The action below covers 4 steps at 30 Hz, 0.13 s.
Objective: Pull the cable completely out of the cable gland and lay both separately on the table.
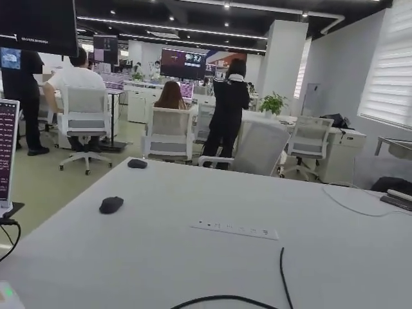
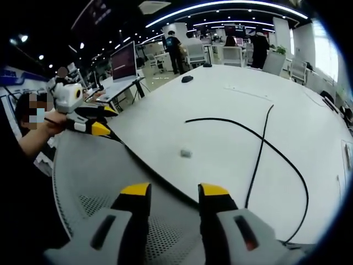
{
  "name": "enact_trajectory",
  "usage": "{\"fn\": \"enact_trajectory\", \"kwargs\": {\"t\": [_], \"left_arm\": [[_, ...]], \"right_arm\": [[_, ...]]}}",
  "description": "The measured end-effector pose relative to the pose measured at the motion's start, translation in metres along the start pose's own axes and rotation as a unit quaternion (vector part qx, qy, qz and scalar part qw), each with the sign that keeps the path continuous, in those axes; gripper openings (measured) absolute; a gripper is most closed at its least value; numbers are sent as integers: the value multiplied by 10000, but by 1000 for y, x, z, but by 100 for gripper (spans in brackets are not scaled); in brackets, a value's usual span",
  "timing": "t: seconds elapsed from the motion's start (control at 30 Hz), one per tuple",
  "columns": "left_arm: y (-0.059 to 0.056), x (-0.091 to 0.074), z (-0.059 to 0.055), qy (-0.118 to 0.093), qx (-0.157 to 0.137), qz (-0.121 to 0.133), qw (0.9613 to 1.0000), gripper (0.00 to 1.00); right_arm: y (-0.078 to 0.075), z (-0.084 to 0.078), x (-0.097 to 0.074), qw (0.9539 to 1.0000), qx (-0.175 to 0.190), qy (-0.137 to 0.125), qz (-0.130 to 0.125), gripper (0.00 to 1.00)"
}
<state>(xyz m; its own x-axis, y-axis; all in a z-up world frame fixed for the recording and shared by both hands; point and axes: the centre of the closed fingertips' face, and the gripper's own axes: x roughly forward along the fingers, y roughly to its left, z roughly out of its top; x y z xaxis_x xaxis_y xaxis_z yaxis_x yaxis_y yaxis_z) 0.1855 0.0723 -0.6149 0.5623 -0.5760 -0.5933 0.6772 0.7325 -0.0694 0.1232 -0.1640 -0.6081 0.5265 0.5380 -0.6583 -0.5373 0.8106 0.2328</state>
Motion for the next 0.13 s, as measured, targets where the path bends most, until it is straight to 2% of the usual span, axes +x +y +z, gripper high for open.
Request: {"fn": "enact_trajectory", "kwargs": {"t": [0.13], "left_arm": [[-1,0,-1,43,26,-12,10000,57]], "right_arm": [[2,0,1,10000,-1,-4,17,35]]}}
